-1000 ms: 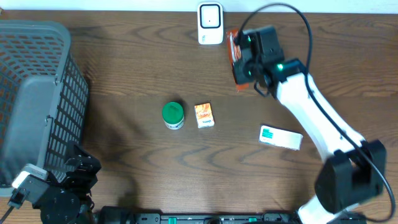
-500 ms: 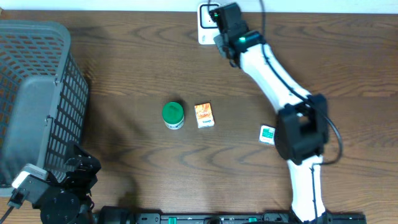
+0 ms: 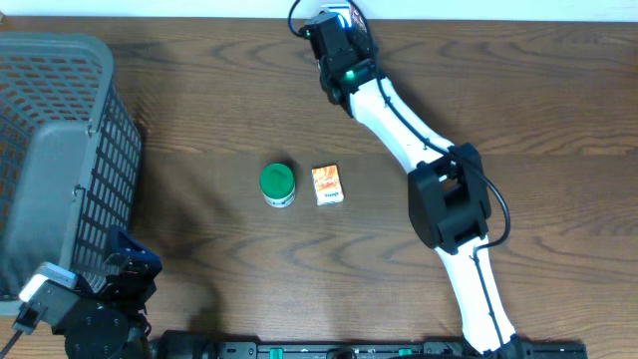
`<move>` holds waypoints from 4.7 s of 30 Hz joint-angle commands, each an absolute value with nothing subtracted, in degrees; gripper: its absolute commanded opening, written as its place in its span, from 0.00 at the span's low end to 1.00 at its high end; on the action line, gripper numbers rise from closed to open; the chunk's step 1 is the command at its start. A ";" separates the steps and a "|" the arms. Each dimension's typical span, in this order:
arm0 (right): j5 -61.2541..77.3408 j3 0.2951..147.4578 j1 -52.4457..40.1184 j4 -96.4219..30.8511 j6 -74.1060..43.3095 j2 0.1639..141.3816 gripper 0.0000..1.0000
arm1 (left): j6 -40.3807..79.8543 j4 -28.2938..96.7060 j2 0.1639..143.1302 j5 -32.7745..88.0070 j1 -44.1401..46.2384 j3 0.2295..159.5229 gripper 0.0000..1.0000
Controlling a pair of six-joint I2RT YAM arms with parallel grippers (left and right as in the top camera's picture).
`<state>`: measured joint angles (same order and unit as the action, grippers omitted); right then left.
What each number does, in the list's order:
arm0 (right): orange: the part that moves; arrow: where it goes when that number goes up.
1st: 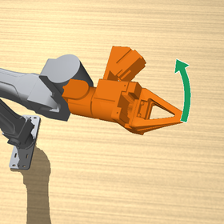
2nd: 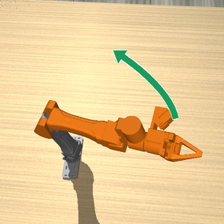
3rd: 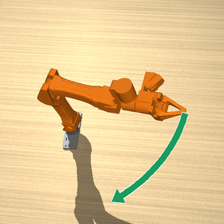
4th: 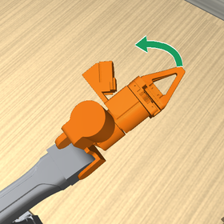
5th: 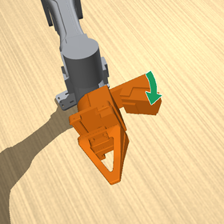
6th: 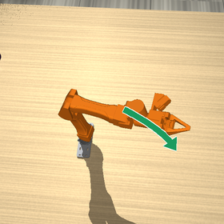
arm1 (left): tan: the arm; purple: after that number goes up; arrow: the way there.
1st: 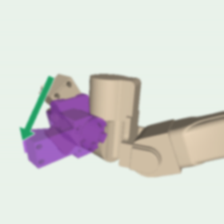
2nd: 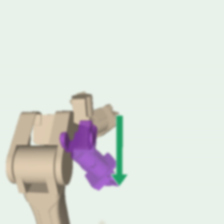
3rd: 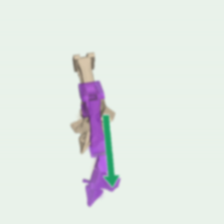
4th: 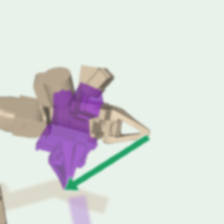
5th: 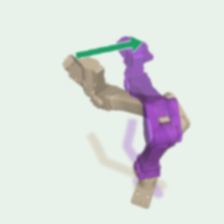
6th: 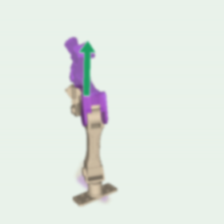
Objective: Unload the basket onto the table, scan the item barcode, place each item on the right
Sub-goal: 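Carry the TOP bar up to the white barcode scanner, then hold the TOP bar barcode against the scanner face, then carry the TOP bar to the right table edge and release it, then reach the right gripper down to the white Panadol box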
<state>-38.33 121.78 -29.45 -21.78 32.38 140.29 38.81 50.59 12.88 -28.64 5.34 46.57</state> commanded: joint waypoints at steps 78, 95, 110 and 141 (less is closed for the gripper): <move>-22.74 122.89 -4.47 -74.46 -18.48 125.43 0.01 | 38.87 50.57 12.75 -28.99 5.15 46.46 0.98; -33.80 108.84 32.49 -82.43 -22.26 122.17 0.01 | 38.87 50.57 12.75 -28.99 5.15 46.46 0.98; -7.99 107.39 41.67 -76.84 -9.21 115.42 0.99 | 38.87 50.57 12.75 -28.97 5.15 46.46 0.98; 2.74 63.48 -9.85 -59.35 21.78 88.77 0.99 | 38.87 50.57 12.75 -28.99 5.15 46.46 0.98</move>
